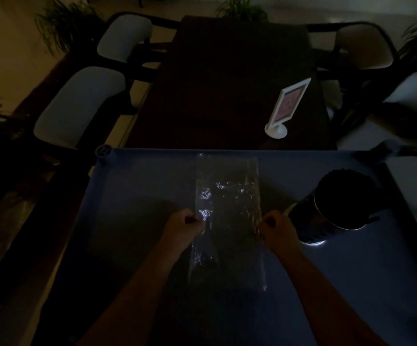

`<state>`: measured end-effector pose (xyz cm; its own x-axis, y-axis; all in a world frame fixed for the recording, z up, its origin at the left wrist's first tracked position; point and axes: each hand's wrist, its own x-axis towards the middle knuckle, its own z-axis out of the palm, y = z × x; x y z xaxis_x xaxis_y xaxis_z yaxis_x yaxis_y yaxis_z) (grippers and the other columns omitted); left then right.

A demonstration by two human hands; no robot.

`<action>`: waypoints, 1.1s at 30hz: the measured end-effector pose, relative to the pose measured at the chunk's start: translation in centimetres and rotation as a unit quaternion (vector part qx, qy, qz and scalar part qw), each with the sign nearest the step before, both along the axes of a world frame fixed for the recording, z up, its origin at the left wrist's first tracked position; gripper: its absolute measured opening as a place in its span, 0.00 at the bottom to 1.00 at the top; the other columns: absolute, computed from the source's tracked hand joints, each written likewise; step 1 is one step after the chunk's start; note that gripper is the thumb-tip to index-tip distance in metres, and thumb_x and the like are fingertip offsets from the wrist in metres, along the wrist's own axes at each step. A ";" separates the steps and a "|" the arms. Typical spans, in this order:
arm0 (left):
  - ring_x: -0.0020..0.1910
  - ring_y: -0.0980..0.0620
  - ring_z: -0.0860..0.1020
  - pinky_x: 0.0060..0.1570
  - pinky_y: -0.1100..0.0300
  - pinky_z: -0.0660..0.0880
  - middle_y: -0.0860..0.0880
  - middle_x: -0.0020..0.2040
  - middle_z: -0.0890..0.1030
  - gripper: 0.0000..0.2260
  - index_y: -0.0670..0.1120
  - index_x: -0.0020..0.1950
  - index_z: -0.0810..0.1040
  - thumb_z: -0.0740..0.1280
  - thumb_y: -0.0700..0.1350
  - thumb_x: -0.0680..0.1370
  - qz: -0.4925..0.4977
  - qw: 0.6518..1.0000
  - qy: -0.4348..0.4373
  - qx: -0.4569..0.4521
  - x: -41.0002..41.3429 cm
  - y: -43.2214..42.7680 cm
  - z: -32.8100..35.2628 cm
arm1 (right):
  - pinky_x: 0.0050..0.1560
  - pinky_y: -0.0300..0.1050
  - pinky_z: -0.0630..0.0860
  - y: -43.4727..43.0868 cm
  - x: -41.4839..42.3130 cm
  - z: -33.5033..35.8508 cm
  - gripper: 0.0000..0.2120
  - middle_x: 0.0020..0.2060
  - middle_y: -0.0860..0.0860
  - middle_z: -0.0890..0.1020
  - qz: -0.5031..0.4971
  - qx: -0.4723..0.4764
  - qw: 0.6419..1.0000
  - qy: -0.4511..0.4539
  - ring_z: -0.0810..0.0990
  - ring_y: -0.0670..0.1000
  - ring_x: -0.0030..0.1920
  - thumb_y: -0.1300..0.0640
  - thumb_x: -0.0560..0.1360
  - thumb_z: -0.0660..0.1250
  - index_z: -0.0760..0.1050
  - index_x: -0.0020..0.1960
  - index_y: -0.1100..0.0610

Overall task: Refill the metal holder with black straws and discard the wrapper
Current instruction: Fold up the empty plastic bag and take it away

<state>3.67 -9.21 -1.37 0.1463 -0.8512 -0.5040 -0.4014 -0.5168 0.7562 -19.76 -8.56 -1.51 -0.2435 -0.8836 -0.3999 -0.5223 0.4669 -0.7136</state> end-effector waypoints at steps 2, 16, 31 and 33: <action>0.38 0.52 0.80 0.36 0.61 0.73 0.48 0.40 0.82 0.02 0.47 0.45 0.78 0.70 0.43 0.75 0.017 0.997 0.080 0.006 0.7 0.5 1.5 | 0.37 0.47 0.80 0.2 -0.3 1.0 0.07 0.35 0.54 0.81 -0.016 -0.030 0.997 -0.072 0.81 0.52 0.36 0.63 0.74 0.69 0.75 0.41 0.55; 0.33 0.54 0.81 0.32 0.63 0.78 0.50 0.36 0.83 0.06 0.46 0.49 0.78 0.63 0.45 0.81 -0.038 0.975 0.107 -0.188 1.2 2.3 10.7 | 0.28 0.38 0.75 1.2 -1.0 10.5 0.10 0.28 0.50 0.81 -0.002 -0.158 0.963 -0.219 0.77 0.45 0.26 0.66 0.79 0.63 0.80 0.46 0.56; 0.25 0.55 0.73 0.27 0.65 0.73 0.46 0.28 0.75 0.15 0.40 0.41 0.79 0.56 0.30 0.79 0.031 0.892 0.374 -0.253 -0.5 2.6 14.6 | 0.38 0.38 0.81 2.1 -1.3 14.1 0.24 0.38 0.50 0.86 -0.021 -0.217 0.874 -0.434 0.85 0.47 0.40 0.68 0.80 0.55 0.85 0.38 0.52; 0.24 0.54 0.74 0.26 0.64 0.72 0.45 0.26 0.76 0.16 0.38 0.39 0.79 0.54 0.28 0.78 0.037 0.893 0.359 -0.267 -0.8 2.7 14.8 | 0.36 0.37 0.80 2.2 -1.4 14.4 0.24 0.32 0.50 0.85 -0.022 -0.216 0.872 -0.438 0.83 0.47 0.35 0.70 0.78 0.56 0.84 0.34 0.53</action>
